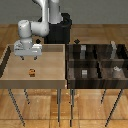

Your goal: Place the loaf of bread into the appropriate compartment.

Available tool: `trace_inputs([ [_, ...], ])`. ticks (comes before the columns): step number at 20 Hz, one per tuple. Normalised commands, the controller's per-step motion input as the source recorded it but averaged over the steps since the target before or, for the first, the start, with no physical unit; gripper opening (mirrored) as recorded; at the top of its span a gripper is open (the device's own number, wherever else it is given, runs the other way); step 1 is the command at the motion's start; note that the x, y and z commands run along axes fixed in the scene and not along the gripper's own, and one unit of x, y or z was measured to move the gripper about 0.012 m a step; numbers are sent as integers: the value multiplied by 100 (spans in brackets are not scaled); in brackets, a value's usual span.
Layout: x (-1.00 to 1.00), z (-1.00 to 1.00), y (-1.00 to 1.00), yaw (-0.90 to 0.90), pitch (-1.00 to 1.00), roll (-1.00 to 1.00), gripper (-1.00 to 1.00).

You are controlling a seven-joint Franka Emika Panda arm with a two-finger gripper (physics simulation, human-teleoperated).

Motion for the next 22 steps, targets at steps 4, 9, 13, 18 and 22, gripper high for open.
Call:
trace_inputs([
  [4, 25, -75, 0, 0, 0, 0, 100],
  [9, 0, -100, 0, 0, 0, 0, 100],
  [13, 0, -75, 0, 0, 0, 0, -100],
  [18, 0, 20, 0, 0, 0, 0, -100],
  [22, 0, 50, 0, 0, 0, 0, -100],
])
